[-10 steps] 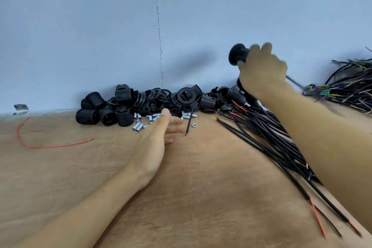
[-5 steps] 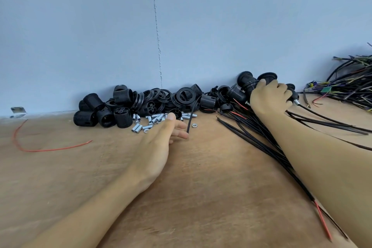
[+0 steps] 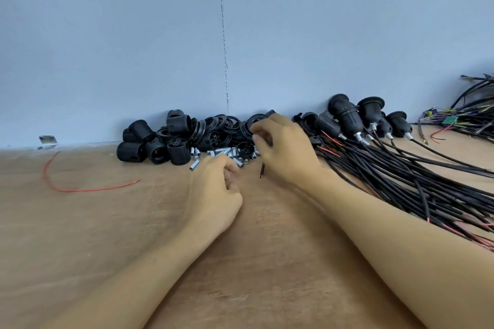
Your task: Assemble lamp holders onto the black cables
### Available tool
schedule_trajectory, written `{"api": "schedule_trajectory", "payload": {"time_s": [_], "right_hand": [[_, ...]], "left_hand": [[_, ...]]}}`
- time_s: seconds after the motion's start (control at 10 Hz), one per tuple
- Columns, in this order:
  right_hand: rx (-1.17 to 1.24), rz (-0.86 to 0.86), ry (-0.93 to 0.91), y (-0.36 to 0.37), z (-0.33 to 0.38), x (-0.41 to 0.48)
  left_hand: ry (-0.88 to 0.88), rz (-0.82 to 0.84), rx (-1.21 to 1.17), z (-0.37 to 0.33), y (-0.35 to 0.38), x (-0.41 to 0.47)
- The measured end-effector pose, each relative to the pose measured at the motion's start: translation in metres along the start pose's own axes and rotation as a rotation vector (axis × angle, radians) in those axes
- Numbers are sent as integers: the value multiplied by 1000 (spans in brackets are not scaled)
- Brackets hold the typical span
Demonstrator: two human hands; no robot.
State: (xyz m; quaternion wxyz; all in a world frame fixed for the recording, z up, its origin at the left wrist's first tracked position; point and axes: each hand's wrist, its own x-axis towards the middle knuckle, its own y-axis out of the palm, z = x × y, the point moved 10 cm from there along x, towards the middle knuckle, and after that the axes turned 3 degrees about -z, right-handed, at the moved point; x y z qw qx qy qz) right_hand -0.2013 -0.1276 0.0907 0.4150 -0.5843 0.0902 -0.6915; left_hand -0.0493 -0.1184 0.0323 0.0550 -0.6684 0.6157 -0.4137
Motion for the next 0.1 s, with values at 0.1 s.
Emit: {"api": "schedule_trajectory", "payload": {"time_s": [0.1], "right_hand": [[5, 118, -48, 26, 19, -15]], "left_hand": [[-89, -89, 105, 16, -21, 8]]}}
